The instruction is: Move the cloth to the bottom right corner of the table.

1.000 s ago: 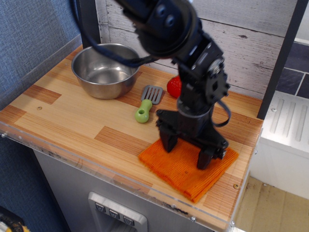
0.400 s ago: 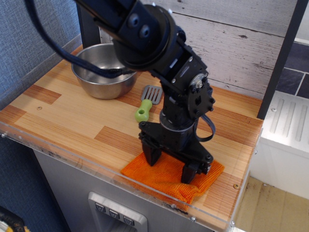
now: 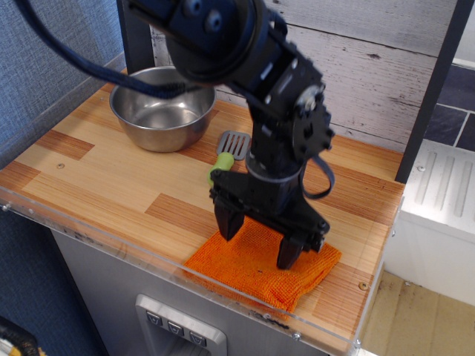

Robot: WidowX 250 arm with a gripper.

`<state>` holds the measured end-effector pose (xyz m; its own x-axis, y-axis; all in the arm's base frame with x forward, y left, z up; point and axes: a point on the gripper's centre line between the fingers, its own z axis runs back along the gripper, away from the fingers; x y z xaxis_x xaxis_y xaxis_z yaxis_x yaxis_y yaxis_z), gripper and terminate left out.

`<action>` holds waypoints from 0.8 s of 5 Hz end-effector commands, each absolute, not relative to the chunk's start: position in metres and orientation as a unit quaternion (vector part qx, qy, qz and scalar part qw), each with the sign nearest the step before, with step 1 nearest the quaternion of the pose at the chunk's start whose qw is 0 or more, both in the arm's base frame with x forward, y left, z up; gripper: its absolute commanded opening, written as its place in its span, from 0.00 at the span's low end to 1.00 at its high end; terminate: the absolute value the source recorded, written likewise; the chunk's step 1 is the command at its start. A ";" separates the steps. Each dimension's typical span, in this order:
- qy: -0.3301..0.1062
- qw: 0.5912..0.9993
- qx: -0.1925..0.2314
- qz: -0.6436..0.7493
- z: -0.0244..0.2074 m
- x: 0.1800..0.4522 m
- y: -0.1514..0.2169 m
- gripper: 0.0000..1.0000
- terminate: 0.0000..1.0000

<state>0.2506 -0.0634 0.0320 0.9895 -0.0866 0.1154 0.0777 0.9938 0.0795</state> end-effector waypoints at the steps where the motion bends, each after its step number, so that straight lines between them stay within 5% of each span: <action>1: -0.118 0.992 0.026 -0.029 0.073 0.271 -0.066 1.00 0.00; 4: -0.176 0.984 0.010 -0.002 0.128 0.263 -0.061 1.00 0.00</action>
<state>0.2641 -0.0619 0.1187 0.9483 -0.0090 0.3172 0.0012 0.9997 0.0248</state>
